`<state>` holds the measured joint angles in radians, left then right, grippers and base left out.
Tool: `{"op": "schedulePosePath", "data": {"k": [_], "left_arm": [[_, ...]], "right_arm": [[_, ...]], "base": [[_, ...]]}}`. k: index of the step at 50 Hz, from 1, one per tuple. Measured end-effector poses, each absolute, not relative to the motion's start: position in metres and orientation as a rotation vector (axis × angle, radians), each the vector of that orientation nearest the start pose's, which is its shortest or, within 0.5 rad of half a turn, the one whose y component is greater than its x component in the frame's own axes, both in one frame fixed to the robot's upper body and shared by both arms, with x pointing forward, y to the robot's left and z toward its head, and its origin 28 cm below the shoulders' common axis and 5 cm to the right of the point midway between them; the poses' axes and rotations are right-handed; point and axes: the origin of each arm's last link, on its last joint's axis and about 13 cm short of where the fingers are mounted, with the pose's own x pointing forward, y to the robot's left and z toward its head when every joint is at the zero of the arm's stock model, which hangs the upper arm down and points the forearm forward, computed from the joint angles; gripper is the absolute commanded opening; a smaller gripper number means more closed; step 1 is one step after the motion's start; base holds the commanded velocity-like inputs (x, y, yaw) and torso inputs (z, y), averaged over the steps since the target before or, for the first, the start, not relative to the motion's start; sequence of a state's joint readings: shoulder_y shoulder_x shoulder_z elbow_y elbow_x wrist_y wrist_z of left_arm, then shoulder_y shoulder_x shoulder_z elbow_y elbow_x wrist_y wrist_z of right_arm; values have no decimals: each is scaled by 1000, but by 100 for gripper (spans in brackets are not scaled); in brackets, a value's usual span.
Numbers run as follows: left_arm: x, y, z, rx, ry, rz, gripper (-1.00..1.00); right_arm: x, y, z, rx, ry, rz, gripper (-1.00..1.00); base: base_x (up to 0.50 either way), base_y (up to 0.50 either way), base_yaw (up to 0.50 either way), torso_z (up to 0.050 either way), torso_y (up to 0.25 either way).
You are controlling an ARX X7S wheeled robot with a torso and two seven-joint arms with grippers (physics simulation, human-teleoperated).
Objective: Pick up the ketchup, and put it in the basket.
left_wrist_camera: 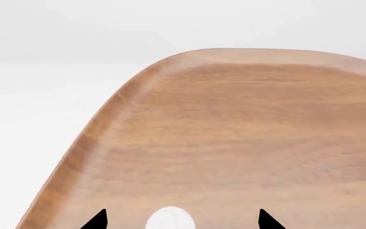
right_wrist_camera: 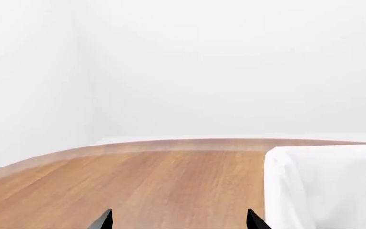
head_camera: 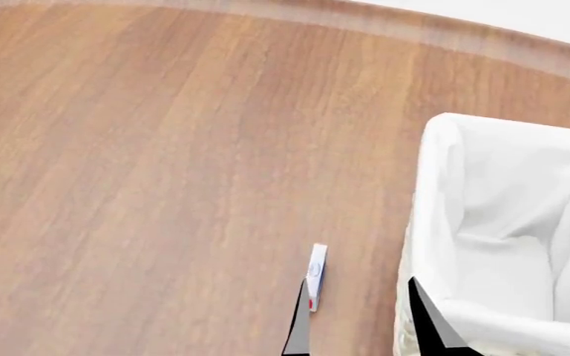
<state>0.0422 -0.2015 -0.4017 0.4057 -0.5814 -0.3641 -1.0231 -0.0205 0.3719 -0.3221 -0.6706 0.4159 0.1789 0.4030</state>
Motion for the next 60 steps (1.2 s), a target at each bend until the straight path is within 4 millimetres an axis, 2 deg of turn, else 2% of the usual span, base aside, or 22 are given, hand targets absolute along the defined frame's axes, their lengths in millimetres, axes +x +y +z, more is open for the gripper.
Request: {"op": "schedulePosePath", "data": {"k": [20,60], "left_arm": [[191,309,73,-337,80,1202,100],[200,313,47,-300,151,1171,100]], "right_arm": [[172,-78,121,162,-268,150,100],[172,-78,121,164,-268,150,100]], "base": [[0,0,0,0,0],[0,0,0,0,0]]}}
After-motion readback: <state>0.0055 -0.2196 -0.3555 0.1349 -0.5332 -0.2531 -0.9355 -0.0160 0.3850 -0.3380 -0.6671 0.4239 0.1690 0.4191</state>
